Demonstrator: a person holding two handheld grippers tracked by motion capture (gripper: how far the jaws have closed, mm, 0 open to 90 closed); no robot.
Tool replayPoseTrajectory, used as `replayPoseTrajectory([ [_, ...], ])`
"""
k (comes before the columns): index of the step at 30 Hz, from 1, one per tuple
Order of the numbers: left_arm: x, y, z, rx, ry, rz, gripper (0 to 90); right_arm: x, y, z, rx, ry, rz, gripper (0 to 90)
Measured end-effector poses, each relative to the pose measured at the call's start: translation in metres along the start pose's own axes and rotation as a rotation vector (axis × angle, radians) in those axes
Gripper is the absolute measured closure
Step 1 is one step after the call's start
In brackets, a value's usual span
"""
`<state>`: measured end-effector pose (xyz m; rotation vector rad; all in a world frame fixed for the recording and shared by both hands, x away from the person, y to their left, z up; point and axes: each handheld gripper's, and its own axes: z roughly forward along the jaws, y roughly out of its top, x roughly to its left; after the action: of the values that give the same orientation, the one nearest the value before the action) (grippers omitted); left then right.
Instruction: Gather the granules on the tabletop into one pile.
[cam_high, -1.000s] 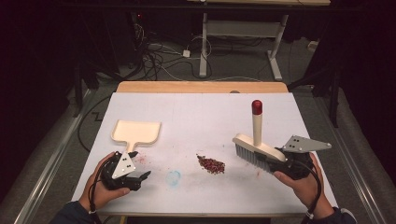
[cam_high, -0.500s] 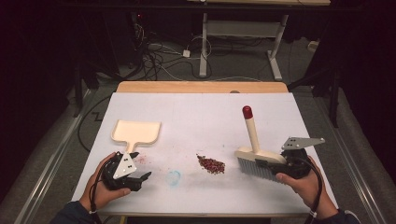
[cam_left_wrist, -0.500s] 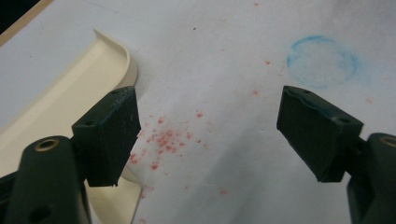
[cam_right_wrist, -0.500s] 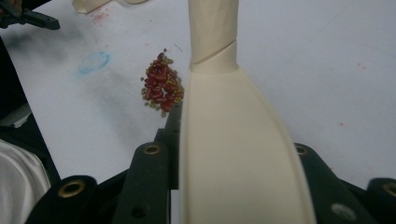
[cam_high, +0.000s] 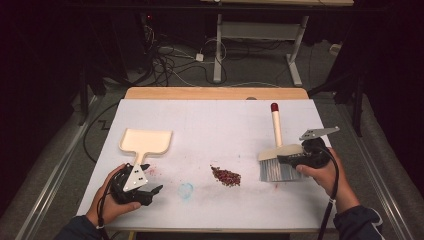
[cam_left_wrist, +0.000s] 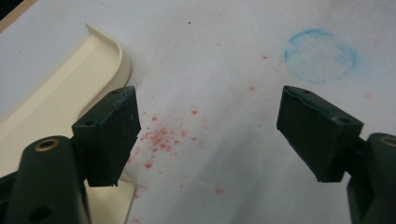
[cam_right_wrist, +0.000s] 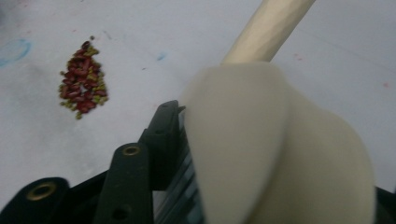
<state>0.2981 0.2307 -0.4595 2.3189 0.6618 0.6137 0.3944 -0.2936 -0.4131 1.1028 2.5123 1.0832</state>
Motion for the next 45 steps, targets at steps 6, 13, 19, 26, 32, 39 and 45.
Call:
replayPoseTrajectory([
  [6,0.000,-0.001,0.000,0.003,0.004,0.009,20.4,-0.023,-0.001,-0.005,-0.040,-0.051,0.093,42.3],
  [13,0.000,-0.001,-0.001,0.001,0.006,0.009,20.4,-0.023,-0.006,-0.011,-0.043,-0.108,0.086,35.4],
  [19,0.000,0.000,-0.001,0.003,0.004,0.011,20.3,-0.018,-0.003,-0.027,-0.105,-0.187,0.056,26.8],
  [26,0.000,0.000,0.000,0.006,0.002,0.011,20.4,-0.013,-0.001,-0.046,-0.196,-0.332,0.022,28.6],
  [32,0.000,0.000,0.000,0.002,0.003,0.010,20.4,-0.008,-0.001,-0.034,-0.196,-0.377,-0.007,30.8],
  [39,0.001,0.000,-0.002,-0.015,0.011,0.003,20.3,0.015,0.004,-0.033,-0.295,-0.346,-0.089,30.4],
  [45,0.001,0.001,-0.004,-0.030,0.014,-0.006,20.4,0.038,0.005,-0.032,-0.368,-0.350,-0.135,28.4],
])
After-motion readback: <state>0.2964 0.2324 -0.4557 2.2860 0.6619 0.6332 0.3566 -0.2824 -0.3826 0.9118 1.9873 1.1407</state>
